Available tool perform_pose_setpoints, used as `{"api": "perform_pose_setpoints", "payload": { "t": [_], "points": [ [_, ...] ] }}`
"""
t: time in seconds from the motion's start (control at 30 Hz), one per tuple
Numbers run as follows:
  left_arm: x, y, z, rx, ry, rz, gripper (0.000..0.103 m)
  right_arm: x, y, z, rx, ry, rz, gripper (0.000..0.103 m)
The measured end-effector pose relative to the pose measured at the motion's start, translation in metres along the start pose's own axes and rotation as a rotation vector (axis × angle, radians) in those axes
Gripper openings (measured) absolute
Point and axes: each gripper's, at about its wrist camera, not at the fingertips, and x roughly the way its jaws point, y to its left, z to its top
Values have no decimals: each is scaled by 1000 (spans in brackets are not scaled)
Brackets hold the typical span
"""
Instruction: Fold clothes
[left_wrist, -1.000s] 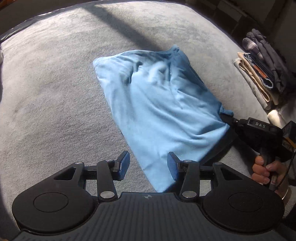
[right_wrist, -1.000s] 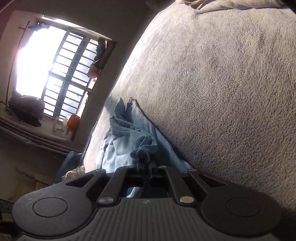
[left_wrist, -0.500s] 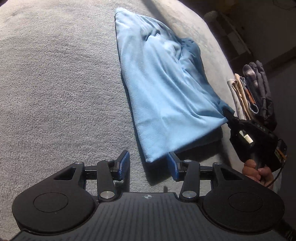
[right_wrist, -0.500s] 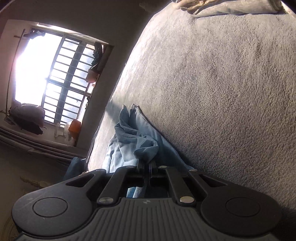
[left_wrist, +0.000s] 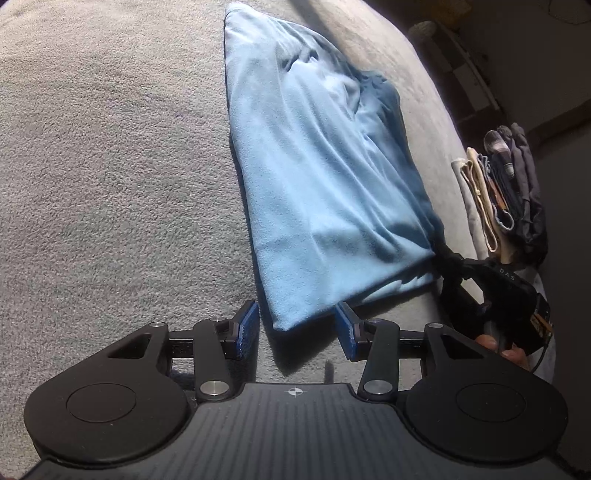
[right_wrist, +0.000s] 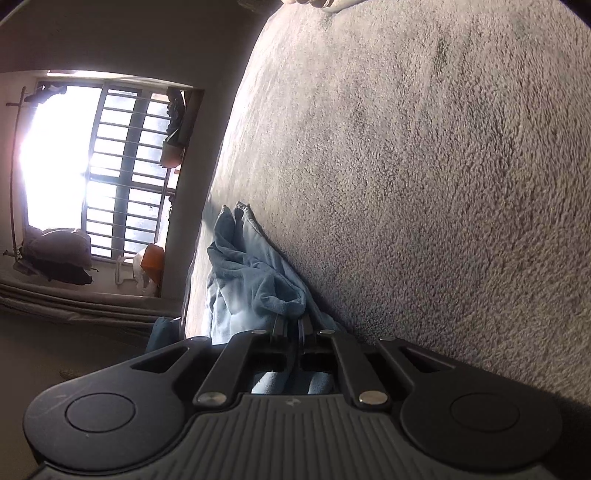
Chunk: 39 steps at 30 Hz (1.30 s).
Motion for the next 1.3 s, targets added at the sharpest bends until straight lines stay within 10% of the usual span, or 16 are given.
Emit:
{"api": "perform_pose_setpoints", "payload": {
  "t": [0.5, 0.6, 1.3],
  "points": [
    [-2, 6, -5, -4, -55, 44, 8, 12, 15, 3, -34, 56, -5, 29],
    [-3, 2, -5, 18, -68, 62, 3, 11, 27, -1, -117, 40, -55, 3],
    [-9, -3, -17, 152, -48, 81, 2, -16, 36, -16, -349, 22, -162, 2]
  ]
}}
